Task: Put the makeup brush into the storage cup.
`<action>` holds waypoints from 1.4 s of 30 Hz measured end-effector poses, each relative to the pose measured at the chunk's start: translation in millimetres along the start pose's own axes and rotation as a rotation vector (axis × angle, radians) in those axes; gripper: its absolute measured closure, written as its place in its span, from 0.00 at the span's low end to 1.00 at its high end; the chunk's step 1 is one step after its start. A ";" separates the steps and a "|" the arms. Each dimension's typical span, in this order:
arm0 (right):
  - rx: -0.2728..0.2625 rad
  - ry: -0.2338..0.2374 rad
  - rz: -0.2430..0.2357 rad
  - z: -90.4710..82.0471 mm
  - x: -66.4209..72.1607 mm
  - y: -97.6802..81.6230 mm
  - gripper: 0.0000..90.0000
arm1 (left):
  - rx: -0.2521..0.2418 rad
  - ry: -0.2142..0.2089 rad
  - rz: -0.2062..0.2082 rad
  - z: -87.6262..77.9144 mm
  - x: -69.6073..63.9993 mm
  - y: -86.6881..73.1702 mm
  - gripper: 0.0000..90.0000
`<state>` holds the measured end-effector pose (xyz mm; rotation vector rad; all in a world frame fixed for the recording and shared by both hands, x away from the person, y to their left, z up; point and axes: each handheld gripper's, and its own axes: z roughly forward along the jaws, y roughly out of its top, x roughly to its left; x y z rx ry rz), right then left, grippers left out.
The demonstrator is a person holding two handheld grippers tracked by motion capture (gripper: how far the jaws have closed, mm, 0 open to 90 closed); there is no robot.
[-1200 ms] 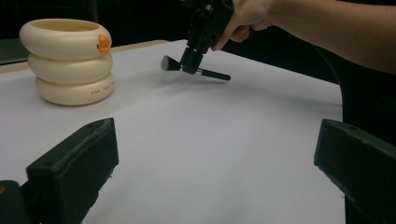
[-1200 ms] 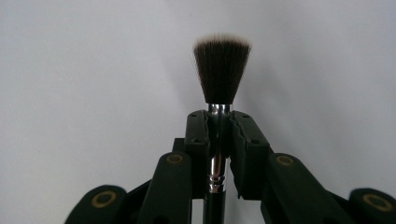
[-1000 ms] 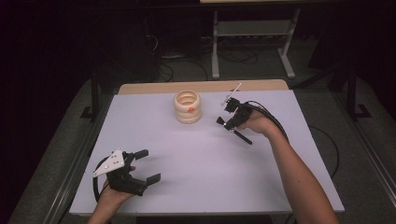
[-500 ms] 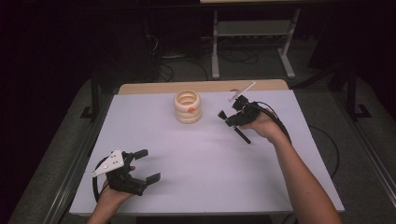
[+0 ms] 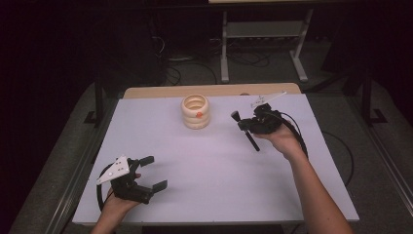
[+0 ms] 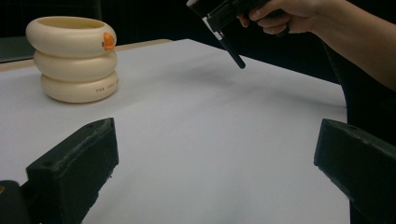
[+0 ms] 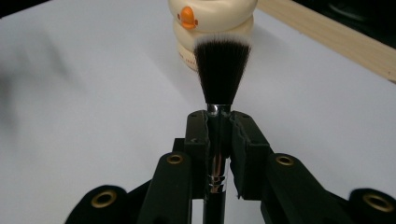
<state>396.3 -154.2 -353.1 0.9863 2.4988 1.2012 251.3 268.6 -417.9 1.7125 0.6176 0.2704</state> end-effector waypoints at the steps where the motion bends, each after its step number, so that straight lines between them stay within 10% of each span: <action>1: -0.013 0.003 0.001 -1.5 1.7 -1.6 0.86 | -0.001 -0.001 -0.001 0.1 -0.5 0.2 0.00; 22: -0.185 0.044 0.019 -13.5 8.2 -19.3 0.85 | 0.003 -0.023 0.017 11.1 -3.4 9.4 0.00; 42: -0.266 0.094 0.005 -22.4 19.5 -15.5 0.85 | 0.000 -0.120 0.105 59.9 1.8 51.4 0.00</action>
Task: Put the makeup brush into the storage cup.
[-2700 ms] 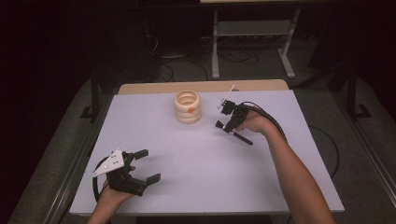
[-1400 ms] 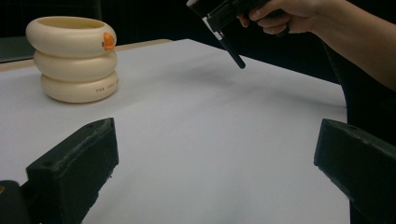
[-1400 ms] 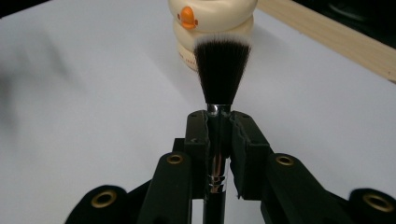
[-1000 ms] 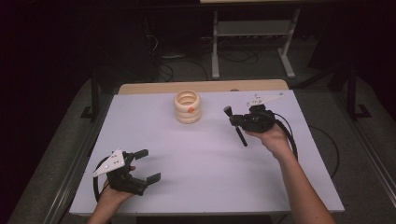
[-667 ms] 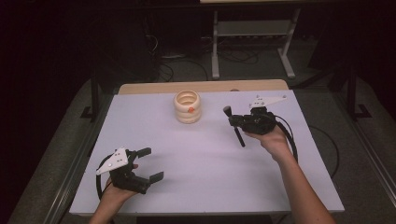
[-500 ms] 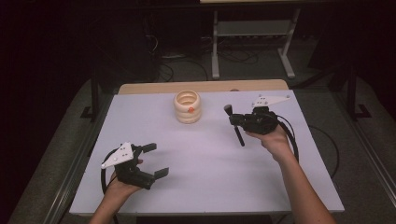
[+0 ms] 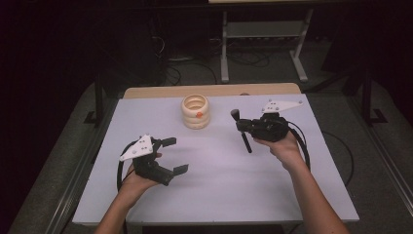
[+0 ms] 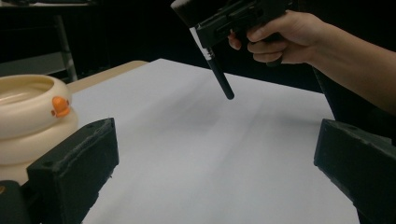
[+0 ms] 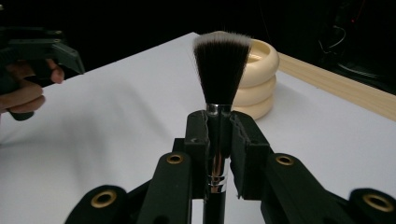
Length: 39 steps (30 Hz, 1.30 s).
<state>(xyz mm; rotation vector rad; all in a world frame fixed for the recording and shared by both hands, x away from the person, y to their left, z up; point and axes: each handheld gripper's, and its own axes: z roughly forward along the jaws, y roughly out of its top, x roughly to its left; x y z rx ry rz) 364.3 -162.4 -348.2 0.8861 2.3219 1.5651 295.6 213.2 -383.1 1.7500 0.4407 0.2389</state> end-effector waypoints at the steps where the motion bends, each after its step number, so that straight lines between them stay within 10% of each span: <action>1: -0.002 0.003 0.001 0.2 0.7 0.3 0.85 | 0.000 -0.005 0.006 3.6 1.7 2.0 0.00; 39: -0.065 0.155 -0.023 10.7 34.7 5.6 0.85 | -0.038 -0.130 -0.009 48.7 8.2 10.3 0.05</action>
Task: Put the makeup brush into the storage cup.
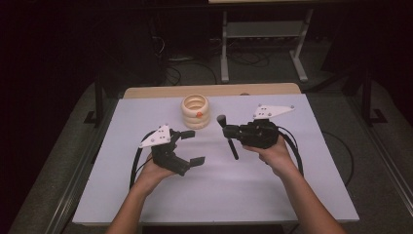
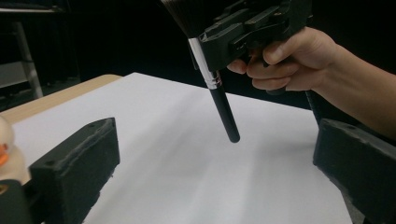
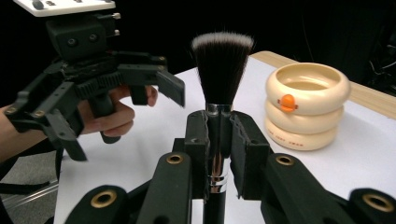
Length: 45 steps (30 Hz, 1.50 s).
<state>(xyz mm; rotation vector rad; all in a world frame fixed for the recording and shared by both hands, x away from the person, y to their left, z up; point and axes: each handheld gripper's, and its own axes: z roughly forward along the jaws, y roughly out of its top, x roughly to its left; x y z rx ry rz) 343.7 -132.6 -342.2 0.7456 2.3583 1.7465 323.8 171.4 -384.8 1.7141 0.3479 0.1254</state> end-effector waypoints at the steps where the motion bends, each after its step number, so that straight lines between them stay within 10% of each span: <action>1: 0.001 0.003 -0.002 0.8 0.9 0.1 0.85 | 0.003 0.001 0.004 1.5 -0.4 -0.5 0.06; 23: -0.012 0.089 -0.027 20.6 21.0 -0.7 0.85 | 0.030 -0.040 -0.019 22.7 -8.3 -8.1 0.20; 45: -0.029 0.128 -0.034 31.2 30.3 -2.8 0.85 | 0.012 -0.042 -0.005 28.7 -11.1 -8.3 0.60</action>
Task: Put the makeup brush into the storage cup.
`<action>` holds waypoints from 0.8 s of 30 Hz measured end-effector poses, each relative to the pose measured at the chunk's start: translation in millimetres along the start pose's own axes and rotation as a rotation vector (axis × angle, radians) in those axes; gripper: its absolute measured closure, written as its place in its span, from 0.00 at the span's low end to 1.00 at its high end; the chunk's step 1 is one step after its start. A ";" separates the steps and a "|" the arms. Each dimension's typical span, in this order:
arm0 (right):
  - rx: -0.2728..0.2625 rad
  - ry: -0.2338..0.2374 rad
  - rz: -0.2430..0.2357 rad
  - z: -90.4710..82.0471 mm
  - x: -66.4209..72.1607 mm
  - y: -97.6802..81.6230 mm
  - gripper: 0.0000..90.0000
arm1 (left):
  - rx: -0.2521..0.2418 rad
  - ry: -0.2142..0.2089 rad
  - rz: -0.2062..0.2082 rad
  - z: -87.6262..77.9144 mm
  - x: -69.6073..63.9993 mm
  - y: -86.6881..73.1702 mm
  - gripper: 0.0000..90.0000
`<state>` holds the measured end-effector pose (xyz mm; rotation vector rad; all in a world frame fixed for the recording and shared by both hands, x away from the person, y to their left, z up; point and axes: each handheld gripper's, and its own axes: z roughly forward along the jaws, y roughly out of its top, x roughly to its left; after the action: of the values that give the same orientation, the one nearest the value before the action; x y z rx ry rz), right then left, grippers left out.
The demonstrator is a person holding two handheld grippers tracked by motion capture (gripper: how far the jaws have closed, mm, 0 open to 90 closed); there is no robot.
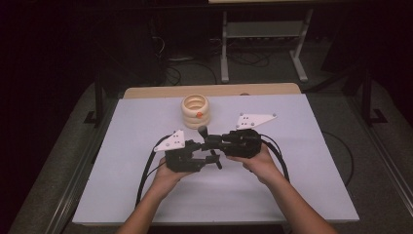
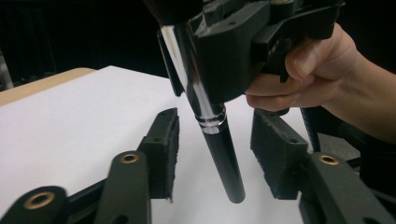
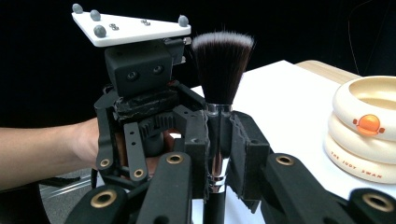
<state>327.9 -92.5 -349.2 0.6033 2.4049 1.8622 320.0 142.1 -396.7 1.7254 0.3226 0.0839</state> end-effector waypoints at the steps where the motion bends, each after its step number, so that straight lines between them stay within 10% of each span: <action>1: 0.001 0.002 -0.002 0.3 0.0 0.0 0.85 | -0.003 0.002 -0.006 -0.4 -0.4 0.4 0.62; 24: 0.007 0.005 -0.014 3.1 2.7 -0.4 0.85 | 0.001 0.000 -0.021 -2.9 0.6 1.6 0.82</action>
<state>326.2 -88.9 -349.9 0.5818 2.4126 1.8532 320.1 144.8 -394.7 1.7222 0.3412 0.0684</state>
